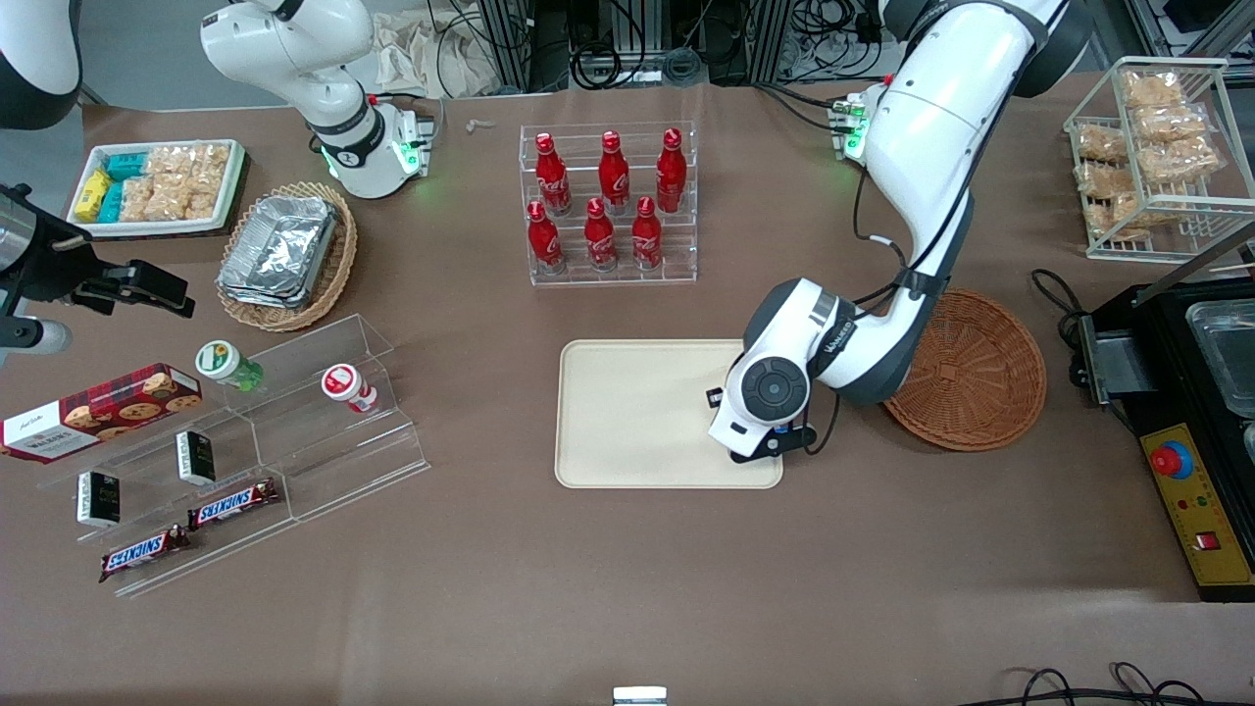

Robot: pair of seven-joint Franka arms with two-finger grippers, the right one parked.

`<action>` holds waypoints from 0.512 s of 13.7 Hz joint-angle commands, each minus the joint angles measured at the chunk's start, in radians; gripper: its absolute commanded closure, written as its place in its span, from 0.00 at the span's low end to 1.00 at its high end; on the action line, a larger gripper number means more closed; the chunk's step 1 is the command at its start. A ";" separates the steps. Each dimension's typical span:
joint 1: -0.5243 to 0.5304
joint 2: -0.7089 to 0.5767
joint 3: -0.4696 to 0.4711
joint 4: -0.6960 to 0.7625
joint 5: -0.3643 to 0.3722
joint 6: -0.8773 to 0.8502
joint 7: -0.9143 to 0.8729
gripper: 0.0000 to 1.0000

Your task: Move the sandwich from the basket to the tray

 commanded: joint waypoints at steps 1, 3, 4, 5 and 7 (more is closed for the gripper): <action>0.048 -0.024 -0.003 0.067 0.019 -0.059 -0.009 0.00; 0.080 -0.042 -0.003 0.121 0.020 -0.154 0.000 0.00; 0.105 -0.060 -0.001 0.133 0.020 -0.191 0.029 0.00; 0.134 -0.086 -0.001 0.133 0.022 -0.211 0.070 0.00; 0.186 -0.154 -0.001 0.129 0.046 -0.265 0.135 0.00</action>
